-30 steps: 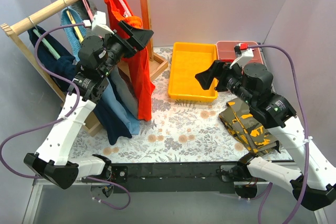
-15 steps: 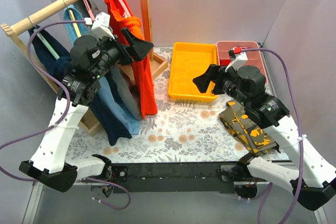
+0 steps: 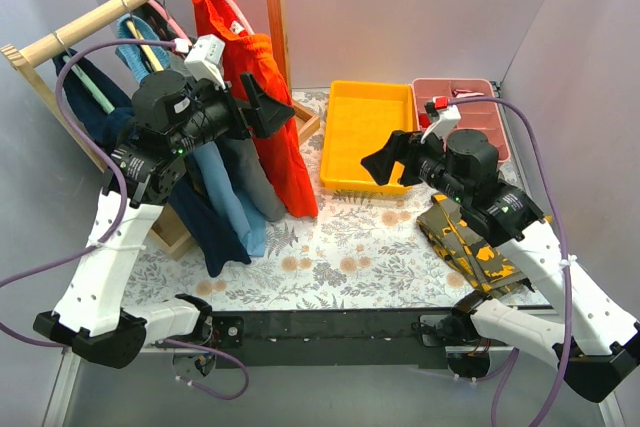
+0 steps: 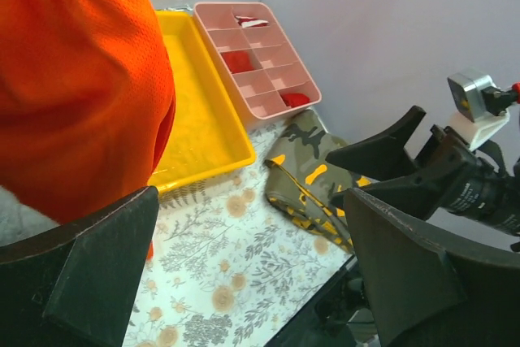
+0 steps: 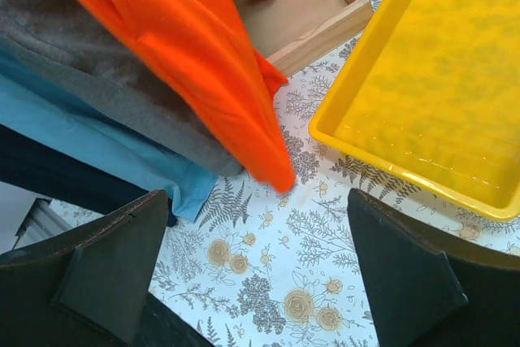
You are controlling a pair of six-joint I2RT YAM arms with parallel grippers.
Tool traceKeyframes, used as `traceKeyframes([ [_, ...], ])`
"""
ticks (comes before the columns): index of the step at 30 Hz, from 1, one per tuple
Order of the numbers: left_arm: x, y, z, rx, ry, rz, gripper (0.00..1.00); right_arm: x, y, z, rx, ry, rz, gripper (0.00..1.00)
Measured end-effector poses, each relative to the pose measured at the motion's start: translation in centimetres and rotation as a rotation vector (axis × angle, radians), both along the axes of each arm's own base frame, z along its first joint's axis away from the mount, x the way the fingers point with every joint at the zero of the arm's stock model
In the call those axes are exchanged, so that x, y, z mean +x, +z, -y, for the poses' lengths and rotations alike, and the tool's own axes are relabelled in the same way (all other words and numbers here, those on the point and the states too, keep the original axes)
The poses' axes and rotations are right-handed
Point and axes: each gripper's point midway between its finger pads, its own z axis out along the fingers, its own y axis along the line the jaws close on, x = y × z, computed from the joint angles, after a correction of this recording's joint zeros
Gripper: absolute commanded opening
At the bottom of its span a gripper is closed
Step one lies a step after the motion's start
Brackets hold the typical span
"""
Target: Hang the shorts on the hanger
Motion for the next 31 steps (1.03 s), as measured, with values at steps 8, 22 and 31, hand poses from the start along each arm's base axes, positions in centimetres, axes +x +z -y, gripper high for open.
traceKeyframes([
  [8,-3.9,-1.2,4.1,0.058,-0.161,0.021,0.98,0.3,-1.2,0.9,-0.036,-0.043,0.003,0.99],
  [22,-8.9,-25.7,12.1,0.333,-0.216,-0.273,0.98,-1.9,-13.3,6.7,-0.171,-0.246,-0.135,0.99],
  [31,-9.2,-29.4,12.1,0.244,-0.198,-0.269,0.98,-2.7,-13.2,8.9,-0.133,-0.329,-0.083,0.99],
])
